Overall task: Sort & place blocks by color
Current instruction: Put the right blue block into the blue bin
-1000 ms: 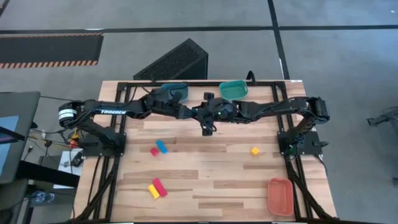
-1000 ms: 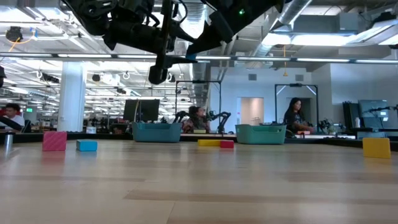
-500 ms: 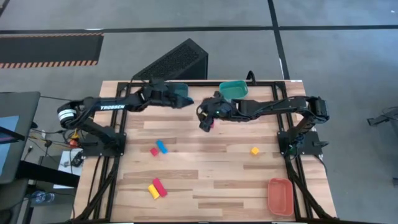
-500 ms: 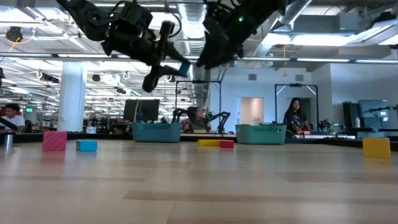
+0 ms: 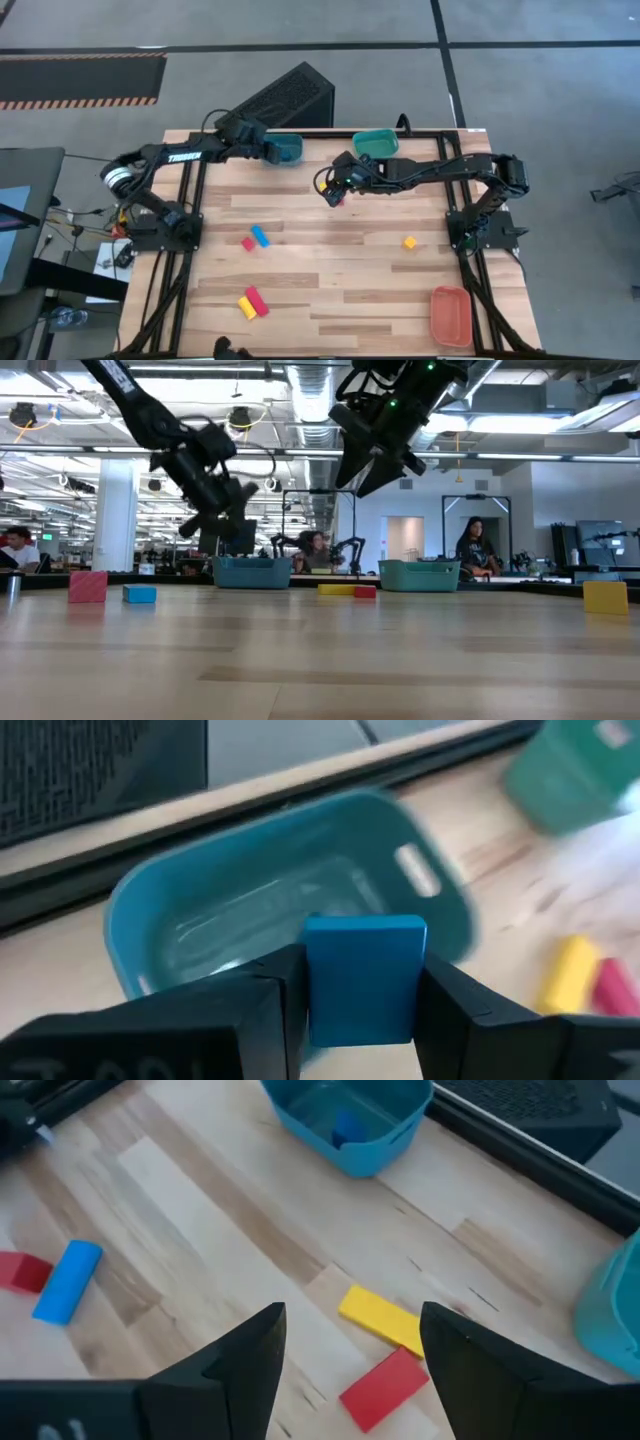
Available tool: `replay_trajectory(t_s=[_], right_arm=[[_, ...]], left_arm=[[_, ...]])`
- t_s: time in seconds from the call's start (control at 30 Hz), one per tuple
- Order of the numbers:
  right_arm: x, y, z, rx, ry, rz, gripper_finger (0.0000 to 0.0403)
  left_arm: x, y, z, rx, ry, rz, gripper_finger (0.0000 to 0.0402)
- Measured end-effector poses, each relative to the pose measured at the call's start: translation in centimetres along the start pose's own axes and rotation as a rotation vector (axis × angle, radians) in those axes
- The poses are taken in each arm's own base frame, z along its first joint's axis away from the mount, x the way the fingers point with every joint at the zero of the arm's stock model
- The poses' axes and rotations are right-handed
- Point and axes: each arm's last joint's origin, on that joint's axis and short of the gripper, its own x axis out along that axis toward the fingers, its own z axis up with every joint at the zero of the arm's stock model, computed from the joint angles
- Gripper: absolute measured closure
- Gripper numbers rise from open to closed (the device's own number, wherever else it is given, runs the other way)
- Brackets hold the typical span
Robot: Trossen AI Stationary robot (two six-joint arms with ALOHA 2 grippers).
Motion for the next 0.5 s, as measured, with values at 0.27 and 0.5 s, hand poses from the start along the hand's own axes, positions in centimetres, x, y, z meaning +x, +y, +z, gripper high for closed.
replay_trajectory(t_s=[0.27,0.5], right_arm=[[-0.2,0.4,-0.3,0.058,0.011,0.005,0.0148],[-0.3,0.6,-0.5,0.083,0.013,0.011,0.0148]], left_arm=[[3.1,1.7,-1.6,-0.002,0.138,0.073,0.0280],[2.9,0.9,0.6,0.104,0.106,0.088,0.0257]])
